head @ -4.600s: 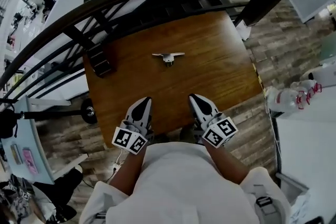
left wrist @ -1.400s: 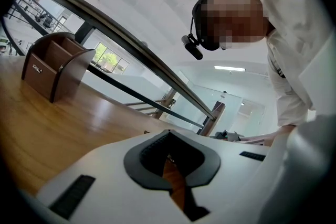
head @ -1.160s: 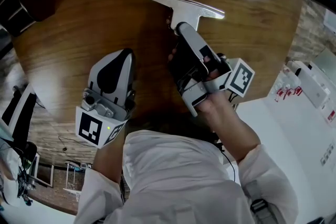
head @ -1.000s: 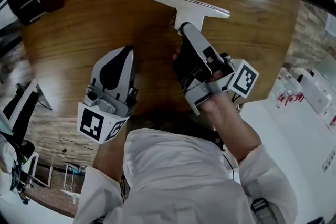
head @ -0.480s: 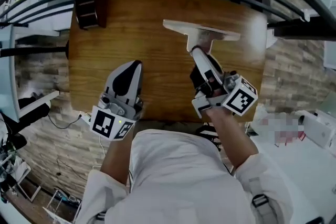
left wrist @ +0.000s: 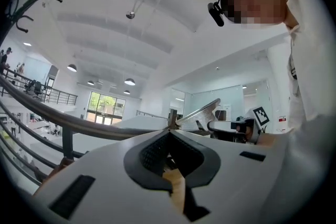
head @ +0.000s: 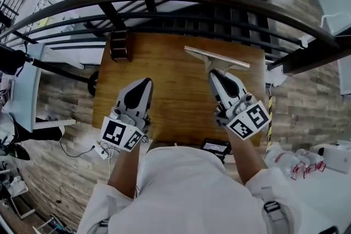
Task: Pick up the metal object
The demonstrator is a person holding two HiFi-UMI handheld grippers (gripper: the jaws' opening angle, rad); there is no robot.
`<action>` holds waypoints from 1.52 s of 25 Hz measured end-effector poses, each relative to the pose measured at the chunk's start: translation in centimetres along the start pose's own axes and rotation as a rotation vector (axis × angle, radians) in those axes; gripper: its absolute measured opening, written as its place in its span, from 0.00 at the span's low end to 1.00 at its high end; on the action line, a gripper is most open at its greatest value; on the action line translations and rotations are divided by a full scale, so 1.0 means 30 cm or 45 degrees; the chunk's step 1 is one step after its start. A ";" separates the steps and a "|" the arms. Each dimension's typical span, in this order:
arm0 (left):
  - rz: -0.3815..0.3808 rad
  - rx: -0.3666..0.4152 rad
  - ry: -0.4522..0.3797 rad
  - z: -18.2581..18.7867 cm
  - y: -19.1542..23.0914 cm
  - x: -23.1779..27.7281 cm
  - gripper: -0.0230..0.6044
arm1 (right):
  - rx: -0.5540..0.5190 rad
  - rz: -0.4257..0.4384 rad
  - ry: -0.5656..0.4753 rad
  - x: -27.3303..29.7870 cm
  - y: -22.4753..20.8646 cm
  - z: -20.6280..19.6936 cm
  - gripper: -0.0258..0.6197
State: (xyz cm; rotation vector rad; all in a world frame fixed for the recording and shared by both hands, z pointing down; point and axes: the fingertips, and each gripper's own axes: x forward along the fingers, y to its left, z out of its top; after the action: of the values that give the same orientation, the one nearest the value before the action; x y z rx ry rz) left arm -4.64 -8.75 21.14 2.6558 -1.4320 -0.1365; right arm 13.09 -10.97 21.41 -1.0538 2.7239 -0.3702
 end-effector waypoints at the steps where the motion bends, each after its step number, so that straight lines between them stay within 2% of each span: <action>1: -0.003 0.009 -0.004 0.020 -0.004 -0.010 0.06 | -0.074 -0.008 -0.007 -0.008 0.021 0.026 0.08; 6: -0.030 0.049 -0.046 0.101 -0.032 -0.087 0.06 | -0.351 -0.105 -0.028 -0.069 0.128 0.108 0.08; 10: -0.048 0.057 -0.085 0.139 -0.057 -0.201 0.06 | -0.457 -0.216 -0.047 -0.139 0.229 0.118 0.08; 16: -0.082 0.041 -0.099 0.157 -0.081 -0.437 0.06 | -0.444 -0.357 -0.066 -0.240 0.439 0.049 0.08; 20: -0.059 0.028 -0.101 0.144 -0.061 -0.613 0.06 | -0.439 -0.390 -0.057 -0.279 0.601 -0.025 0.08; 23: -0.033 -0.018 -0.098 0.112 -0.043 -0.730 0.06 | -0.462 -0.401 -0.020 -0.317 0.717 -0.082 0.08; 26: -0.049 -0.063 -0.105 0.088 -0.066 -0.807 0.06 | -0.476 -0.425 0.005 -0.378 0.804 -0.108 0.08; 32: -0.085 -0.126 -0.104 0.058 -0.136 -0.873 0.06 | -0.441 -0.425 0.043 -0.460 0.885 -0.128 0.08; 38: -0.089 -0.139 -0.061 0.014 -0.200 -0.883 0.06 | -0.399 -0.393 0.020 -0.492 0.874 -0.134 0.08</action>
State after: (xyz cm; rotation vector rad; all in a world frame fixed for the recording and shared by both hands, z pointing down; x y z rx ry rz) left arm -14.25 16.64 20.40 2.6310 -1.3053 -0.2787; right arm 6.20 18.48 18.70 -1.5649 2.6900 0.0099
